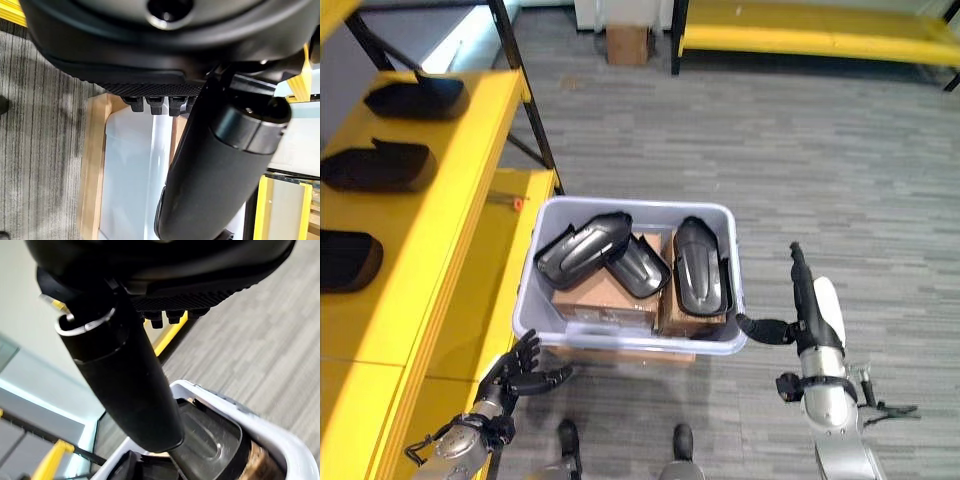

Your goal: Move parts from the plastic box to the shelf.

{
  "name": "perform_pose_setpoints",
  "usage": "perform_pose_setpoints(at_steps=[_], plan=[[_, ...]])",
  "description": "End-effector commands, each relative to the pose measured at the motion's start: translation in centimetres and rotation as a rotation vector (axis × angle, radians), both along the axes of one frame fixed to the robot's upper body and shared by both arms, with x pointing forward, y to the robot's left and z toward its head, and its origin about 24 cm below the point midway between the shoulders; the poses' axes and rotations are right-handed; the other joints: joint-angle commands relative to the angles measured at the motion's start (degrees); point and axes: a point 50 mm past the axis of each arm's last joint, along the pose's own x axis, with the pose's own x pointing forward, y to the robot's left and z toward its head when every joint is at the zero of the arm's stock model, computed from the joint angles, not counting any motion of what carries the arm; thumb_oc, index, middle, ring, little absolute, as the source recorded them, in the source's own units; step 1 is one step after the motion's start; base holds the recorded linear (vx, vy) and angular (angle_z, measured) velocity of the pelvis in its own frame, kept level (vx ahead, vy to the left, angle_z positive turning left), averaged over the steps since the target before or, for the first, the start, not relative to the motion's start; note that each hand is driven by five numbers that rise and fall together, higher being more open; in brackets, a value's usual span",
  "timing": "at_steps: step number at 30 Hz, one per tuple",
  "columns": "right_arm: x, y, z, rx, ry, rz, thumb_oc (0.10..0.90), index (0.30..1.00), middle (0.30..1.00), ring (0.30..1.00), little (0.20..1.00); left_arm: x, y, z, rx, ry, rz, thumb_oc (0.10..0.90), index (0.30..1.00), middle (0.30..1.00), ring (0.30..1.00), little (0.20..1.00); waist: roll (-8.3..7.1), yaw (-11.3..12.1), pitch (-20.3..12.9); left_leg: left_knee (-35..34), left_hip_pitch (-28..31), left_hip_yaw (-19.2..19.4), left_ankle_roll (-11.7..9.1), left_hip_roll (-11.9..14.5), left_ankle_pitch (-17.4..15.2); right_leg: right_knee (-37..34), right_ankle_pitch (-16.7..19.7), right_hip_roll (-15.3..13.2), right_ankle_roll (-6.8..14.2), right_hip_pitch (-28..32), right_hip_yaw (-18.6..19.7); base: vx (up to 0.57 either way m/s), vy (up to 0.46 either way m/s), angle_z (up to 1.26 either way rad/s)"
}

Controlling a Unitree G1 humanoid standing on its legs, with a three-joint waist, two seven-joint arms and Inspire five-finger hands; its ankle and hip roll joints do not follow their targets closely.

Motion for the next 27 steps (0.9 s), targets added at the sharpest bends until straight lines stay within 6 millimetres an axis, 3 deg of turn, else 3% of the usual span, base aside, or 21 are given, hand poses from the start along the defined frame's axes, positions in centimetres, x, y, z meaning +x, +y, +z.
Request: perform_pose_setpoints(at_steps=[1, 5, 10, 16, 27], plan=[[2.0, 0.7, 7.3, -0.197, -0.331, 0.056, 0.9, 1.0, 1.0, 1.0, 1.0, 3.4, 0.4, 5.0, 0.024, -0.285, -0.005, 0.9, 1.0, 1.0, 1.0, 1.0, -1.39, 0.5, 2.9, 8.7, -3.5, -0.1, -0.2, 1.1, -6.1, 4.7, -5.7, -2.0, 0.6, 0.8, -0.3, -0.1, -0.001, -0.03], [3.0, 1.1, 8.4, -0.249, -0.356, 0.073, 0.9, 1.0, 1.0, 1.0, 1.0, 4.4, 0.5, 6.8, 0.026, -0.369, 0.005, 0.9, 1.0, 1.0, 1.0, 1.0, -1.38, 0.8, 4.7, 9.6, -5.4, -0.3, -0.2, 1.2, -6.0, 5.4, -5.5, -2.0, 0.5, -1.0, -0.3, -0.07, -0.005, 0.01], [4.0, 1.9, 9.7, -0.319, -0.374, 0.107, 0.9, 1.0, 1.0, 1.0, 1.0, 5.4, 1.1, 11.1, 0.016, -0.565, 0.052, 0.9, 1.0, 1.0, 1.0, 1.0, -1.55, 1.6, 7.6, 10.2, -8.0, -0.2, -0.3, 1.5, -5.5, 6.7, -5.2, -1.9, 0.2, -4.4, 0.2, -0.05, -0.01, -0.04], [4.1, 2.2, 9.4, -0.325, -0.351, 0.135, 0.9, 1.0, 1.0, 1.0, 1.0, 4.8, 1.5, 15.3, -0.018, -0.755, 0.057, 0.9, 1.0, 1.0, 1.0, 1.0, -1.4, 2.2, 9.4, 10.1, -8.7, -0.2, -0.5, 1.7, -5.2, 7.2, -5.2, -1.8, 0.1, -5.7, 0.2, 0.0, -0.005, 0.0], [3.7, 2.3, 8.3, -0.316, -0.314, 0.148, 0.9, 1.0, 1.0, 1.0, 1.0, 3.7, 1.9, 19.3, -0.076, -0.962, 0.078, 0.9, 1.0, 1.0, 1.0, 1.0, -1.4, 2.3, 11.1, 10.5, -9.8, -0.2, -0.6, 1.4, -5.5, 8.1, -5.4, -2.0, -0.1, -7.2, 0.2, 0.0, 0.0, 0.0]])
